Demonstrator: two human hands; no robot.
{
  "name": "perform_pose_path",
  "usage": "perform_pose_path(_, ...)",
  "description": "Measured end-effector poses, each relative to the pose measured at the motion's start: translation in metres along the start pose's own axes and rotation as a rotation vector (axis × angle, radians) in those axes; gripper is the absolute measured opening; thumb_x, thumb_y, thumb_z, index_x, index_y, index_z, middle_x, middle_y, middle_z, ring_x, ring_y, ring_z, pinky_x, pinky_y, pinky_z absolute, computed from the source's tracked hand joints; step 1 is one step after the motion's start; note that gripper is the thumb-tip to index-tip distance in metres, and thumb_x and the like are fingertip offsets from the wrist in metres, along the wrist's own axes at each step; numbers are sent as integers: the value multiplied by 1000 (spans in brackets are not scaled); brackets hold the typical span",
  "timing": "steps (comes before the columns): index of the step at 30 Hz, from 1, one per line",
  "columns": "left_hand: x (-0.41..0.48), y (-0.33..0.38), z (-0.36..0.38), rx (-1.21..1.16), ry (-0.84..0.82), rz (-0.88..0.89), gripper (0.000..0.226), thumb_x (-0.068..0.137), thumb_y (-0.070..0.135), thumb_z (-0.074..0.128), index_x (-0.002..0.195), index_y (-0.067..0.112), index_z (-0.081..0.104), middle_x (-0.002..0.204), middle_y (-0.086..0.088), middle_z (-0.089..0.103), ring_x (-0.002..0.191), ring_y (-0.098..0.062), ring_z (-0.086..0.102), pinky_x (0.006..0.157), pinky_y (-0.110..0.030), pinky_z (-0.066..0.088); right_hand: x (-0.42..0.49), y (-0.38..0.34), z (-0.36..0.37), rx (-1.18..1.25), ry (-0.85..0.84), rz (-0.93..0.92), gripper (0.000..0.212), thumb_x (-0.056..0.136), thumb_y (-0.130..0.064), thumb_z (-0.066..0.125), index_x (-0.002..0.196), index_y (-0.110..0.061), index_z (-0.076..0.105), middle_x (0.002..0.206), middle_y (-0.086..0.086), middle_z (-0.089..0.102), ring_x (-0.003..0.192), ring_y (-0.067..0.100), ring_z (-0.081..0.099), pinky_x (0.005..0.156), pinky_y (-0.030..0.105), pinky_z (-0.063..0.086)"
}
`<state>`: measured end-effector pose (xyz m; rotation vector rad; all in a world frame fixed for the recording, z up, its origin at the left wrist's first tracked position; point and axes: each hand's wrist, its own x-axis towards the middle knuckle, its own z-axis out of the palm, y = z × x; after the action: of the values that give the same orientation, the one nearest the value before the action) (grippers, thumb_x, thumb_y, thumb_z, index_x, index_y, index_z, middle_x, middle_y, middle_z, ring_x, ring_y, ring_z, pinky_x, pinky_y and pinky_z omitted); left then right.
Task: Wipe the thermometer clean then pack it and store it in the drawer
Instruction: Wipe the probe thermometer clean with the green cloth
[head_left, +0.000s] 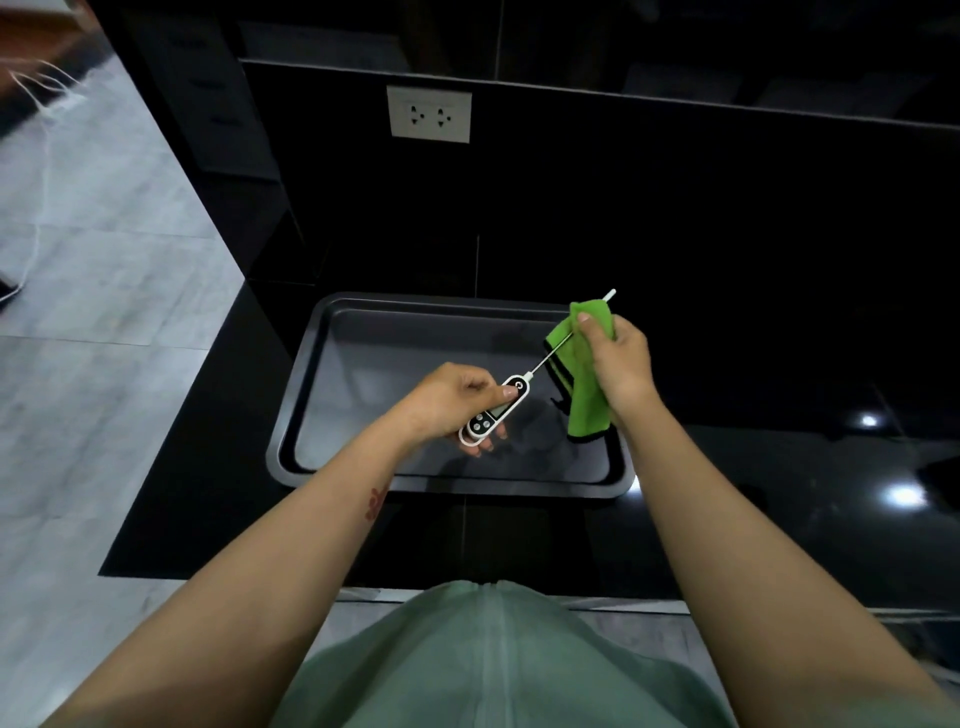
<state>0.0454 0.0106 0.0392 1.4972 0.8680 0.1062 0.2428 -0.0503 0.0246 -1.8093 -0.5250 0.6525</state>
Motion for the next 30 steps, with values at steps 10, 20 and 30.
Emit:
perform_pose_path(10,-2,1,-16,25,97,17,31,95,30,61,99,-1,63,77,-17,70,50,-19,60,46,-24,50,-18,11,9,41,-84,20,27,95,-36,56,76,-19,65,77,4,67,75,22,64,73,34,51)
perform_pose_path(20,-16,-15,-24,137,31,4,22,97,30,57,90,11,66,73,-9,67,46,-10,53,43,-16,43,-1,2,-4,302,-5,112,22,96,-32,56,86,-16,66,81,3,67,70,17,65,65,29,52)
perform_pose_path(30,-22,-35,-57,-193,-73,-227,37,98,41,51,95,9,70,59,4,51,47,-8,37,50,-21,28,-11,-18,-4,171,-303,-35,18,99,-22,52,93,-15,66,79,3,71,65,11,69,64,27,57)
